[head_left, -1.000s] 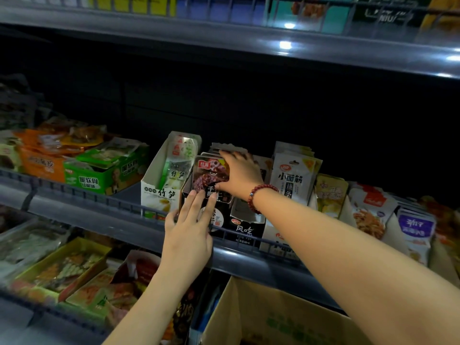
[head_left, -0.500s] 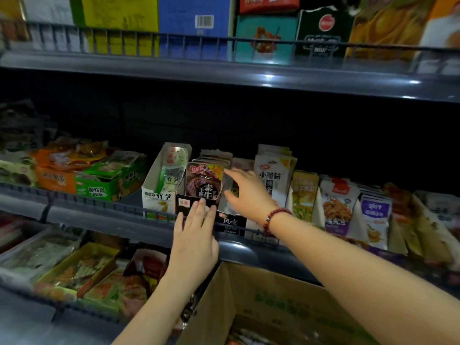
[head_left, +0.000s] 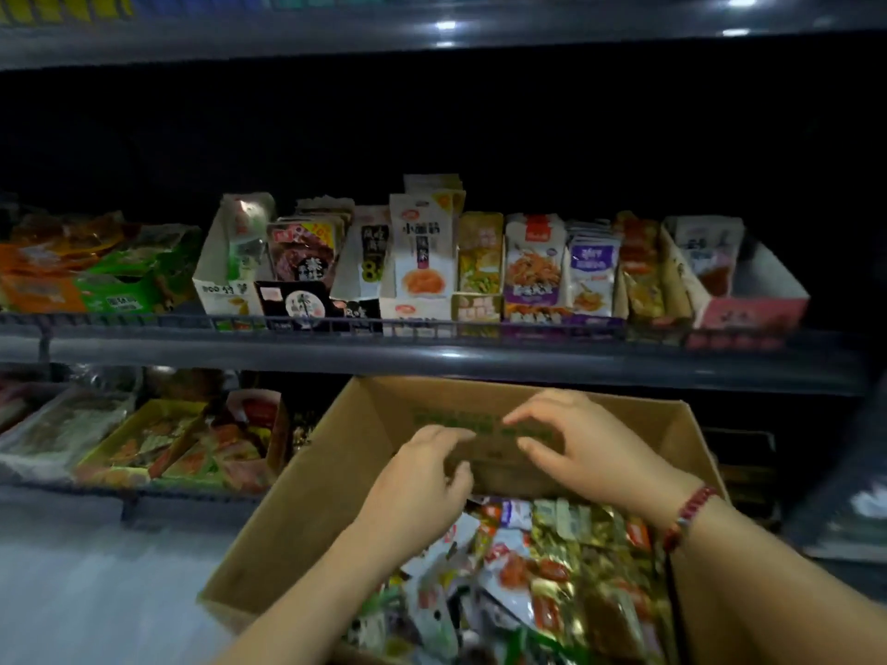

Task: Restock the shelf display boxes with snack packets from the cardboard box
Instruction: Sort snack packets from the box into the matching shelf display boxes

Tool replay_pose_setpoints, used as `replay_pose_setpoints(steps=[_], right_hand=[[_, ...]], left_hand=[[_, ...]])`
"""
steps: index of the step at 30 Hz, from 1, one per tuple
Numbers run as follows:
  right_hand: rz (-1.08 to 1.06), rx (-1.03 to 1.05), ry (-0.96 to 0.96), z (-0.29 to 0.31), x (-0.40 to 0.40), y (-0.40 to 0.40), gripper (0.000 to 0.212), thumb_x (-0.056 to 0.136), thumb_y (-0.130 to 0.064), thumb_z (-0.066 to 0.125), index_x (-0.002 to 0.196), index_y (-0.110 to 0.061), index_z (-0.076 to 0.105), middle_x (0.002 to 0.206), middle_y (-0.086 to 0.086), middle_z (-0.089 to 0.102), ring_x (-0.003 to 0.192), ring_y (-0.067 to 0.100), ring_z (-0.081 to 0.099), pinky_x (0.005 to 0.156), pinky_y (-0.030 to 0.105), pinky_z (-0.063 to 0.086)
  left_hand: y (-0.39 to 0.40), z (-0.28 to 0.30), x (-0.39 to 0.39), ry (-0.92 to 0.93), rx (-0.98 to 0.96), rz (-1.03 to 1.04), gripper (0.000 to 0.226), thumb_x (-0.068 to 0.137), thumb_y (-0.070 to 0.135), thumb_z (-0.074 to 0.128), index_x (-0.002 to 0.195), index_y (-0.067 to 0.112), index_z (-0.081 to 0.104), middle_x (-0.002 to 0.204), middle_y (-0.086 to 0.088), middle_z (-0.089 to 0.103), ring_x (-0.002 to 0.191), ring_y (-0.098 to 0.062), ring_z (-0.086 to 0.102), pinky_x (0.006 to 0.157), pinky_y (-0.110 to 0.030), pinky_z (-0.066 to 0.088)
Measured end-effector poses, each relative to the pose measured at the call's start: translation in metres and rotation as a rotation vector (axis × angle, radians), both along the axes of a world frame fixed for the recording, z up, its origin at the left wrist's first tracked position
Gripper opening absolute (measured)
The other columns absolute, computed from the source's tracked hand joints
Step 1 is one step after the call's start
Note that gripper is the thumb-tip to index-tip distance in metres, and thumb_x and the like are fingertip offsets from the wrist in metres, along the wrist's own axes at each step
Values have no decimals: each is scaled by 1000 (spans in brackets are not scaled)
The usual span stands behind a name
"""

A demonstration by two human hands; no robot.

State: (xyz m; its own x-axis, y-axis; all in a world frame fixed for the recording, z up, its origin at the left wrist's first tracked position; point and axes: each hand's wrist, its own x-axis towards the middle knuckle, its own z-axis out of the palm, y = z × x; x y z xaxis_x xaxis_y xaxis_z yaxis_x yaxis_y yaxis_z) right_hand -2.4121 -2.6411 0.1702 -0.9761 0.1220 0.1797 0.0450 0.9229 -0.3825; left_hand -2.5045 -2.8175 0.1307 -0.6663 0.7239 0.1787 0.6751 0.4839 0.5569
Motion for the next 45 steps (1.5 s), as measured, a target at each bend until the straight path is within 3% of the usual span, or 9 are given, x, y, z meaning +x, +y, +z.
replay_pose_setpoints(steps=[6,10,14,21,26,29,34,38,45], right_hand=[[-111,34,-141,-28,78,46,27,94,-40,51,120,-37,57,120,-19,53,118,1,41,105,25,33],[-181,4,-107,-42,107,67,27,93,-37,54,120,-38,58,131,-20,50,133,3,29,109,23,9],[-200,-46,-46,-55,113,72,30,93,-36,55,123,-37,57,149,-16,32,142,3,8,104,19,-6],[-269,-244,70,-72,123,77,29,93,-27,56,122,-32,59,151,-12,29,141,0,6,116,34,6],[-283,-290,147,-76,125,82,33,93,-22,59,124,-30,57,148,-11,33,138,0,11,110,24,7],[-304,-301,164,-77,123,85,34,89,-32,52,123,-31,58,145,-12,37,136,-1,13,108,22,8],[-311,-310,165,-80,120,88,41,82,-37,49,121,-33,58,142,-15,40,136,-2,16,107,22,11],[-315,-323,182,-83,119,90,40,83,-39,49,120,-31,60,139,-16,43,135,-2,17,108,22,13],[-328,-320,164,-83,116,90,41,82,-38,48,121,-34,59,141,-16,42,137,-2,16,111,28,14]], left_hand=[[42,-22,30,-229,-185,-82,33,99,28,49,131,26,55,132,4,56,112,-12,57,90,-25,48],[70,-37,34,-400,-365,-149,30,101,29,49,130,25,56,125,5,58,107,-23,62,88,-38,52],[91,-63,26,-469,-511,-224,32,102,25,48,133,19,54,136,1,53,118,-18,55,93,-32,45],[119,-128,20,-500,-638,-221,67,97,36,55,153,14,25,155,-9,34,133,-25,44,98,-26,38],[147,-162,23,-716,-436,33,64,96,37,58,148,12,30,143,-9,47,104,-17,56,75,-23,48],[167,-172,19,-819,-290,210,69,91,42,63,144,7,37,142,-12,48,120,-27,51,93,-26,40],[191,-176,23,-905,-252,265,54,86,42,69,122,3,59,119,-9,61,108,-24,57,86,-25,40],[200,-185,27,-980,-177,272,33,75,24,83,98,9,65,104,-16,72,93,-31,69,89,-44,55],[194,-182,28,-1027,-167,285,39,74,5,82,109,3,67,105,-17,71,95,-32,69,88,-40,55]])
